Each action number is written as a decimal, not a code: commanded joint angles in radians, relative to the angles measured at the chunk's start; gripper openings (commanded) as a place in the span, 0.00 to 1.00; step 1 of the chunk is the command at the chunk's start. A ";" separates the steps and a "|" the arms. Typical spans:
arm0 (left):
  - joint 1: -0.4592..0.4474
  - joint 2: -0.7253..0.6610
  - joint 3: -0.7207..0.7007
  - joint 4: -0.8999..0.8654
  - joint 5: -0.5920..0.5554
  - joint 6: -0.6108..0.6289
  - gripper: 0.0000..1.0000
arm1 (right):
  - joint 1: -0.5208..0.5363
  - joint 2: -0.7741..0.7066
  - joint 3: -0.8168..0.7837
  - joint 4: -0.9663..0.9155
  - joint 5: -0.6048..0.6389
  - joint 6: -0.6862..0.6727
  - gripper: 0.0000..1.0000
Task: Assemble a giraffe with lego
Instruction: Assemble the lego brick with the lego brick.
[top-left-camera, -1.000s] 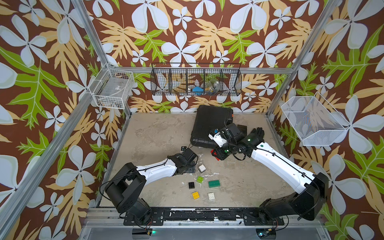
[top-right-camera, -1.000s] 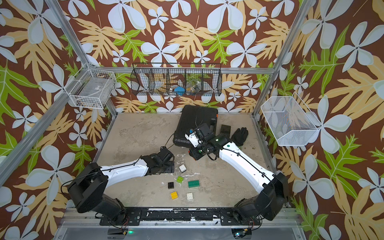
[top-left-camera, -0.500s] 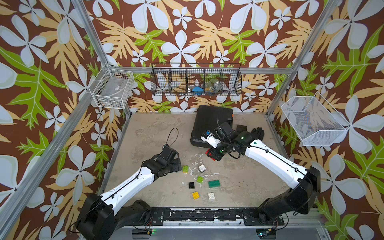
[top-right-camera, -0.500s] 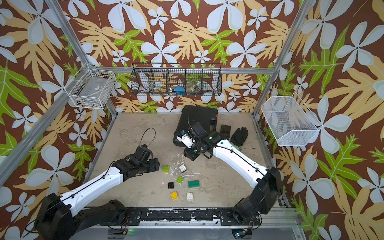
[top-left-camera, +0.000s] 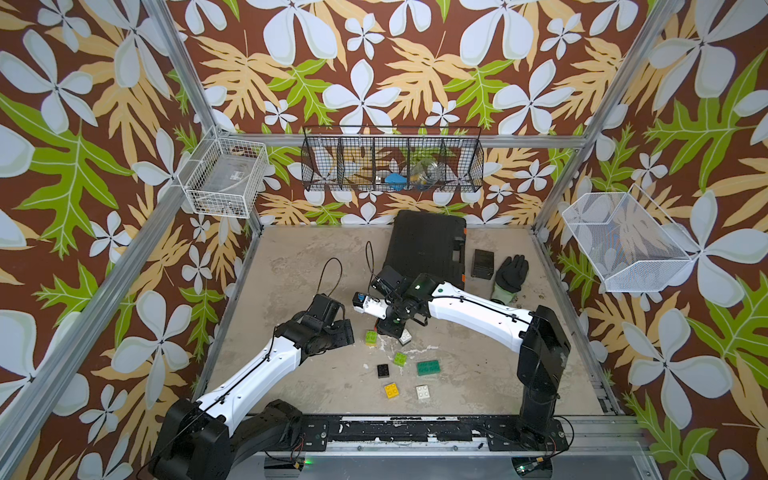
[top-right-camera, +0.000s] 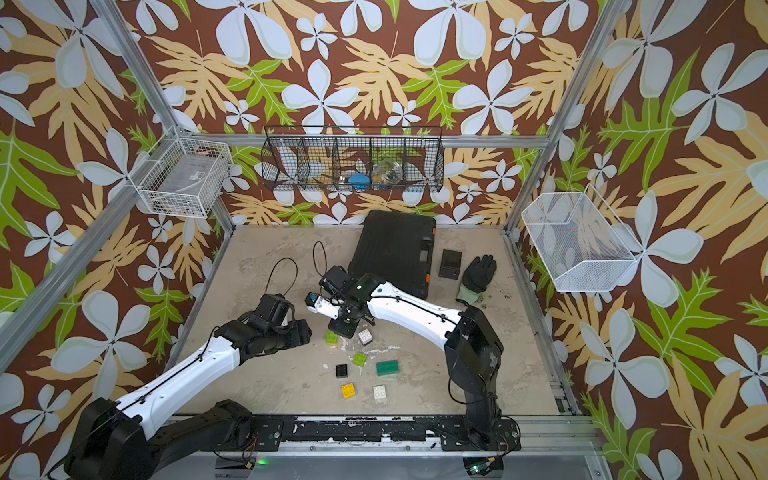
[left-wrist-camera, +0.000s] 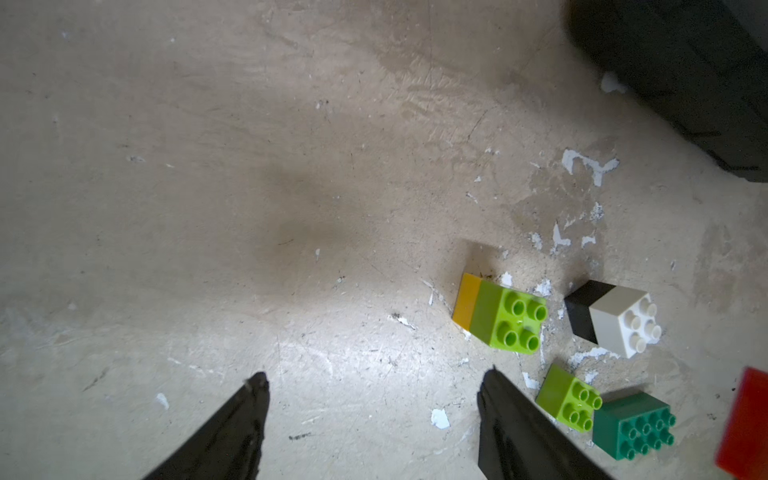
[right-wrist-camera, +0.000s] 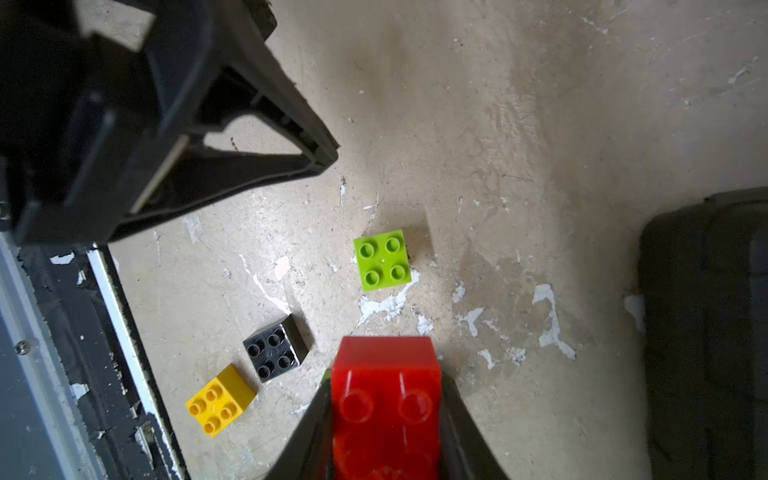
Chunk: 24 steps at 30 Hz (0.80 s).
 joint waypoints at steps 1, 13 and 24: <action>0.029 0.005 0.008 -0.017 0.021 0.000 0.82 | 0.003 0.031 0.024 0.028 -0.005 -0.040 0.24; 0.154 0.087 -0.057 0.085 0.169 -0.033 0.73 | 0.002 0.133 0.030 0.115 -0.082 -0.075 0.24; 0.161 0.028 -0.053 0.059 0.103 -0.049 0.71 | -0.018 0.172 0.046 0.110 -0.071 -0.072 0.23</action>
